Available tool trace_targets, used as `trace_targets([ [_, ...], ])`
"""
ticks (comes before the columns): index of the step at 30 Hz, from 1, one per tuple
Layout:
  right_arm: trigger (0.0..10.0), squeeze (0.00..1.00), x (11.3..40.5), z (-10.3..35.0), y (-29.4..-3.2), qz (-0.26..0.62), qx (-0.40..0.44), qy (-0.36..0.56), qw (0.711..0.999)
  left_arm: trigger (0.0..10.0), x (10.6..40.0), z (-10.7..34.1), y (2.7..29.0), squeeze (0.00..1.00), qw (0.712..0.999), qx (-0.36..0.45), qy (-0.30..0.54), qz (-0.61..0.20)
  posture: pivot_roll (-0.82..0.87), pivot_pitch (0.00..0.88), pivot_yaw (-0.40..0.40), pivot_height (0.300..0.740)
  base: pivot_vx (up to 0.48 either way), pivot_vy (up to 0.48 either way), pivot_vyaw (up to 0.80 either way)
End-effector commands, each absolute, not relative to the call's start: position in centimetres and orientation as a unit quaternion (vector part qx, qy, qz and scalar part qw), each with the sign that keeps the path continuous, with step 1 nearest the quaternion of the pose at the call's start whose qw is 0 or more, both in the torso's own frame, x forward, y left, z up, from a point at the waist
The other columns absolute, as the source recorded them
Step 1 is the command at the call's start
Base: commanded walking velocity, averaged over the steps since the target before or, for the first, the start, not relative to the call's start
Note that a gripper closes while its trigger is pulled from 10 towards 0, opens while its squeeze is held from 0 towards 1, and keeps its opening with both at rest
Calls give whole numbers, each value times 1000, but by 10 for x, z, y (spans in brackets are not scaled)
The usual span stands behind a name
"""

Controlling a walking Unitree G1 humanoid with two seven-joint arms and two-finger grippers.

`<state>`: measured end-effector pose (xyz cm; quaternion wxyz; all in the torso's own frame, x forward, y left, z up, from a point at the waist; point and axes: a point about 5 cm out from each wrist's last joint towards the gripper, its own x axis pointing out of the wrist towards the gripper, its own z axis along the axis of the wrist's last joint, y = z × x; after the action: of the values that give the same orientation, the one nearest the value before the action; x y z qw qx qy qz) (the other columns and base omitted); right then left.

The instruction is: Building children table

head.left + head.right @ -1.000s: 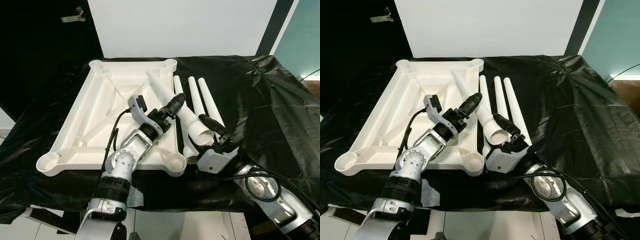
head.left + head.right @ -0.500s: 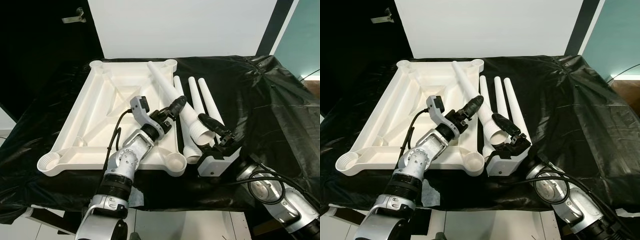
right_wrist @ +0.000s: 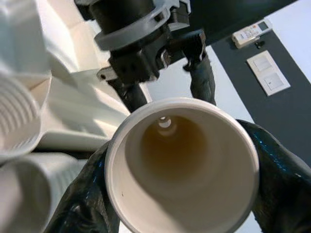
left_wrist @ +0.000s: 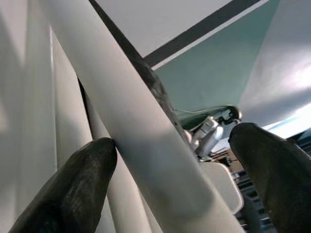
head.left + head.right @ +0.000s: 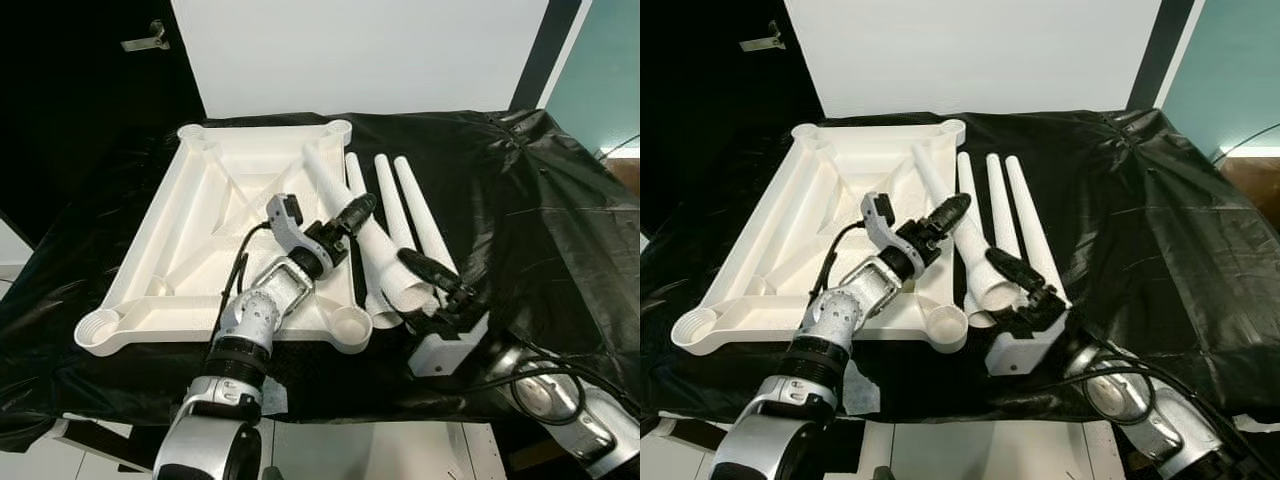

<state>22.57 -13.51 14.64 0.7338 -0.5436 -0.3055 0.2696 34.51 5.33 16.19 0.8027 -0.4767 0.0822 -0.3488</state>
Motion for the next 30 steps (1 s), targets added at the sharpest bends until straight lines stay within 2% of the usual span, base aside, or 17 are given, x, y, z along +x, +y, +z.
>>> trace_targets([
  [1,10000,0,219,133,-135,307,-546,-288,724,10000,340,186,50,0,733,-502,9,-460,-123,0,49,740,0,0,0],
  [4,10000,0,219,133,-135,307,-546,-288,724,10000,340,186,50,0,733,-502,9,-460,-123,0,49,740,0,0,0],
  [5,10000,0,218,132,-136,317,-550,-289,717,10000,337,187,50,0,718,-511,13,-473,-124,0,46,740,0,0,0],
  [6,10000,0,218,132,-136,317,-550,-289,717,10000,337,187,50,0,718,-511,13,-473,-124,0,46,740,0,0,0],
  [8,10000,0,212,131,-136,343,-560,-300,692,10000,325,188,43,0,689,-502,23,-523,-121,0,39,740,0,0,0],
  [12,10000,0,210,133,-136,353,-563,-313,679,10000,318,186,37,0,683,-485,34,-545,-116,0,35,740,0,0,0],
  [14,10000,0,210,134,-136,353,-562,-318,677,10000,317,183,35,0,687,-477,41,-547,-115,0,35,740,0,0,0],
  [15,10000,0,210,135,-137,353,-560,-329,674,10000,317,175,30,0,707,-453,57,-540,-113,0,37,740,0,0,0],
  [17,10000,0,210,135,-137,353,-560,-329,674,10000,317,175,30,0,707,-453,57,-540,-113,0,37,740,0,0,0],
  [20,10000,0,207,138,-138,351,-556,-350,668,10000,317,165,27,0,733,-416,75,-533,-111,0,39,740,0,0,0],
  [30,10000,0,208,137,-139,344,-564,-358,660,10000,317,160,27,0,750,-393,86,-526,-108,0,37,740,0,0,0],
])
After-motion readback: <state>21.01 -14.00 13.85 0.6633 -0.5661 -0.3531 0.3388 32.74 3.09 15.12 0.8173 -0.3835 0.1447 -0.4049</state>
